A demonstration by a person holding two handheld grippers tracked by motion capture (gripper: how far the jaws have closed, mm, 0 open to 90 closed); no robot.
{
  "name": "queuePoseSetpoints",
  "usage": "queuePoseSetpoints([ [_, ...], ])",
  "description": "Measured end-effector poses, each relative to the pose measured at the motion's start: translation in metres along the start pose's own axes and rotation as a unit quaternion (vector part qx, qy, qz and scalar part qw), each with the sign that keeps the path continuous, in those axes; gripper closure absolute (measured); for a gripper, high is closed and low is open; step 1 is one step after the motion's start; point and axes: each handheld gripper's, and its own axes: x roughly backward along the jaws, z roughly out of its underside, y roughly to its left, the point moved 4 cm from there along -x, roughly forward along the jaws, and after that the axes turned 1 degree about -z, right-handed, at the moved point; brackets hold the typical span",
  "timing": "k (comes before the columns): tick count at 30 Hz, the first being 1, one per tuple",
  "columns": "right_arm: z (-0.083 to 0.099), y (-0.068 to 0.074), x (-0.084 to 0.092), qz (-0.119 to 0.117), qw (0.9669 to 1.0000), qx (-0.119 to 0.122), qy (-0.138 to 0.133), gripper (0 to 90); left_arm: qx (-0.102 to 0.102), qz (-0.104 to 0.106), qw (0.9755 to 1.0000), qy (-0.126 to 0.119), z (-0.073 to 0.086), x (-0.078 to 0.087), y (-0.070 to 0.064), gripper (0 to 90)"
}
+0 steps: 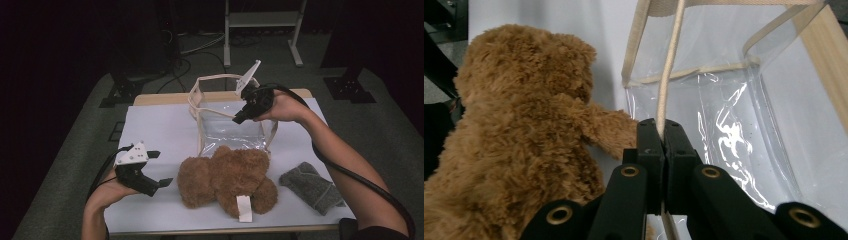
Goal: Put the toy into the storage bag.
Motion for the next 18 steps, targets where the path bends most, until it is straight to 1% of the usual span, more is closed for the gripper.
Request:
queuePoseSetpoints([
  [5, 0.0, 0.004, 0.0, -0.007, 0.9999, 0.009, -0.001, 87.4, 0.002, 0.001, 1.0, -0.001, 0.001, 0.0, 0.0, 3.2],
  [7, 0.001, 0.006, 0.0, -0.009, 0.9999, 0.006, -0.002, 87.4, 0.004, 0.001, 1.0, -0.001, 0.001, 0.0, 0.0, 3.2],
  [13, 0.003, 0.011, 0.0, -0.015, 0.9998, 0.01, -0.004, 87.4, 0.002, 0.002, 1.0, -0.001, 0.0, 0.0, 0.0, 3.2],
  [18, 0.005, 0.013, 0.001, -0.014, 0.9999, 0.005, -0.005, 87.3, 0.0, 0.003, 1.0, 0.0, 0.0, -0.001, -0.001, 3.2],
])
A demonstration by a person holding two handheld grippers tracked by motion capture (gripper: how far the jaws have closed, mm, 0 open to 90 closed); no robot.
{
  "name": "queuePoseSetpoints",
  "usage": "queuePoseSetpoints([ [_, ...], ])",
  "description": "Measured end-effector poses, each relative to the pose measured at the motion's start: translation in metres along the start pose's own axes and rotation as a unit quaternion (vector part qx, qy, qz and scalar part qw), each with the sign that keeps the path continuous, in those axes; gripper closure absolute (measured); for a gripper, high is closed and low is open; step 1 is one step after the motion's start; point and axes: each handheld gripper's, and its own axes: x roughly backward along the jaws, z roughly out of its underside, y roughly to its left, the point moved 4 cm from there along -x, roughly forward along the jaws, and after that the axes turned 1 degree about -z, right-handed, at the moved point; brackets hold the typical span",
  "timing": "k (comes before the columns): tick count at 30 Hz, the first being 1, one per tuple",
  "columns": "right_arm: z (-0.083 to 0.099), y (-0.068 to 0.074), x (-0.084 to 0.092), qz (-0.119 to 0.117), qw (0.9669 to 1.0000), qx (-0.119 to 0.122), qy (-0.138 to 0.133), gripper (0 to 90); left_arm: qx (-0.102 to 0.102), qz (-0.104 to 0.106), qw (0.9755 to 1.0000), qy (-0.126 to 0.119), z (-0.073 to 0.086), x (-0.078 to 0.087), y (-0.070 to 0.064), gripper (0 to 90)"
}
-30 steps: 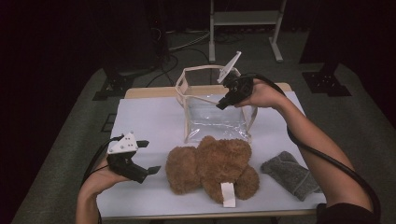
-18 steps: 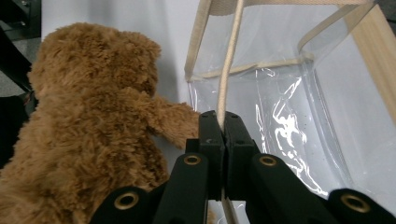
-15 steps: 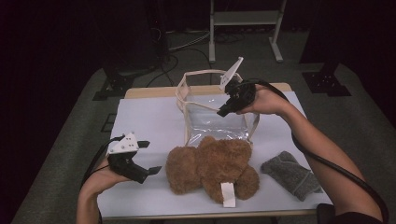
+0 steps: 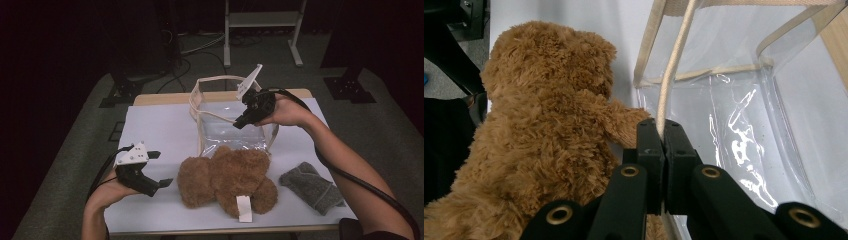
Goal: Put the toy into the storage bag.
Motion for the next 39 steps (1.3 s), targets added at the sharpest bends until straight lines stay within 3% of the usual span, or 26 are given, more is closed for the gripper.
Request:
queuePoseSetpoints([
  [10, 0.003, -0.004, 0.001, 0.008, 0.9998, -0.011, -0.013, 81.4, 0.005, 0.0, 1.0, 0.002, 0.002, -0.001, 0.001, 3.2],
  [18, 0.005, -0.008, 0.009, 0.037, 0.9987, -0.019, -0.028, 59.6, 0.002, 0.002, 1.0, 0.006, 0.003, -0.003, 0.001, 3.2],
  [24, 0.007, -0.008, 0.019, 0.052, 0.9973, -0.026, -0.046, 49.6, 0.003, 0.003, 1.0, 0.007, 0.003, -0.004, 0.001, 3.2],
  [39, 0.005, 0.001, 0.033, 0.05, 0.9965, -0.021, -0.063, 45.8, 0.006, 0.001, 1.0, 0.005, 0.004, -0.003, 0.002, 3.0],
])
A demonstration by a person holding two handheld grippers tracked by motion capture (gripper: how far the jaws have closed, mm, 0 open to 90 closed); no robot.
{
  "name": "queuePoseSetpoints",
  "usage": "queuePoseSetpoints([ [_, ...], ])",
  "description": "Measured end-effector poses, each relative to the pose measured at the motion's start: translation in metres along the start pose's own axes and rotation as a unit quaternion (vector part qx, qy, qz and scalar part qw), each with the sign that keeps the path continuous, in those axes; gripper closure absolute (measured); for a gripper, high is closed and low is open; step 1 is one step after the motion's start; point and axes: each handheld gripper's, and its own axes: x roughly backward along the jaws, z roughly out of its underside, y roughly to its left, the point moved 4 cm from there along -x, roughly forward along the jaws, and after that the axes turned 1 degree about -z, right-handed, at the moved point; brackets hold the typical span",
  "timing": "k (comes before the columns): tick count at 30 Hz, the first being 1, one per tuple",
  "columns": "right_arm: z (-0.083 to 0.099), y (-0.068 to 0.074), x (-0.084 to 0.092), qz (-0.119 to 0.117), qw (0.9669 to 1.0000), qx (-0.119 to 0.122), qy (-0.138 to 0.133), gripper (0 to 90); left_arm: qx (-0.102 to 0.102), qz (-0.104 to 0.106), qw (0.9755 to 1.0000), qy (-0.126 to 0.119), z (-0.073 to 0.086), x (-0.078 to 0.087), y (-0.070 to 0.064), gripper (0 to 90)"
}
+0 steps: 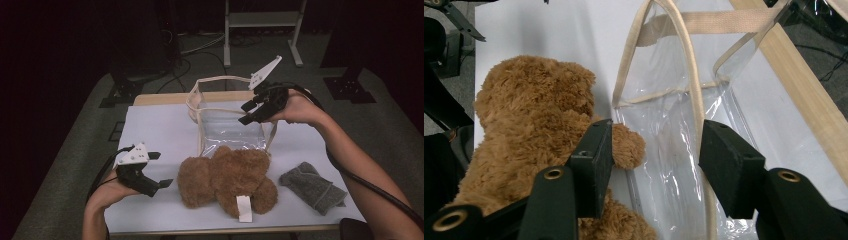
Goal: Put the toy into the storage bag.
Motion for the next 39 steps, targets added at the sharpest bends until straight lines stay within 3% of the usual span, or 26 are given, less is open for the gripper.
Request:
queuePoseSetpoints([
  [9, -0.005, 0.014, 0.013, 0.005, 0.9999, 0.012, -0.006, 43.9, 0.003, 0.001, 1.0, -0.002, 0.0, -0.001, 0.0, 2.9],
  [12, -0.006, 0.021, 0.015, 0.001, 0.9997, 0.022, -0.01, 43.9, 0.003, 0.001, 1.0, -0.001, 0.001, -0.001, 0.0, 2.9],
  [15, -0.007, 0.038, 0.012, -0.017, 0.9992, 0.036, -0.009, 42.0, 0.004, 0.002, 1.0, 0.0, 0.001, -0.001, 0.0, 2.8],
  [21, 0.001, 0.063, -0.011, -0.052, 0.9973, 0.052, 0.011, 40.7, 0.006, 0.003, 1.0, 0.002, 0.002, -0.001, 0.0, 2.8],
  [29, 0.009, 0.082, -0.046, -0.089, 0.9931, 0.059, 0.048, 36.5, 0.008, 0.003, 1.0, 0.005, 0.004, -0.002, 0.001, 2.8],
  [39, 0.015, 0.093, -0.077, -0.091, 0.9884, 0.08, 0.091, 30.3, 0.01, 0.003, 0.9999, 0.005, 0.005, -0.001, 0.002, 2.7],
])
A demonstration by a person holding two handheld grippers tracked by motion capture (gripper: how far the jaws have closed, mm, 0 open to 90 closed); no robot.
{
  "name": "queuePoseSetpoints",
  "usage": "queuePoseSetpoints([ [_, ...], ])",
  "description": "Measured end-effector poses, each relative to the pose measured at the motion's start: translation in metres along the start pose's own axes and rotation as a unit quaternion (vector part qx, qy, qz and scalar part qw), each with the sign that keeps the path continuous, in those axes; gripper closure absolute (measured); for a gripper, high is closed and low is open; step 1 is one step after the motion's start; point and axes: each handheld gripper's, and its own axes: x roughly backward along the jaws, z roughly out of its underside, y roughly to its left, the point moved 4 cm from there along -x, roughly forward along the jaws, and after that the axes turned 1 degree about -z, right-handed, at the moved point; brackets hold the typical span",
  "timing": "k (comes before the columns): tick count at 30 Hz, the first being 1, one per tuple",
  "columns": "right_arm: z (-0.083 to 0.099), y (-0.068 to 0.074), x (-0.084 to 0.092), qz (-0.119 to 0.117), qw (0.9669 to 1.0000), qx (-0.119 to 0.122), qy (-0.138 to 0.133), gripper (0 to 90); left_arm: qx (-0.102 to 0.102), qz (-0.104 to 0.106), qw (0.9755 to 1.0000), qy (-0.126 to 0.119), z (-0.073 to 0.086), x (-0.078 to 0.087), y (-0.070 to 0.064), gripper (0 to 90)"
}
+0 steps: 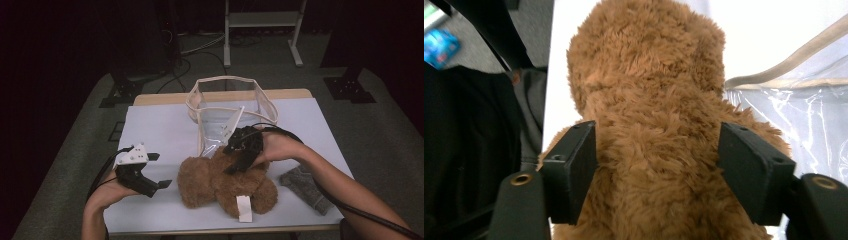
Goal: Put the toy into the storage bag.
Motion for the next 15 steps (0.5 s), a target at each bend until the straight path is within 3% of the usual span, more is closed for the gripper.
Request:
queuePoseSetpoints([
  [5, 0.002, 0.003, -0.008, 0.008, 0.9997, 0.007, 0.02, 27.2, 0.001, 0.001, 1.0, 0.0, 0.0, -0.001, 0.0, 2.8],
  [15, 0.007, 0.006, -0.02, 0.018, 0.9991, 0.013, 0.036, 20.8, 0.002, 0.006, 1.0, 0.004, 0.002, -0.003, 0.001, 2.8],
])
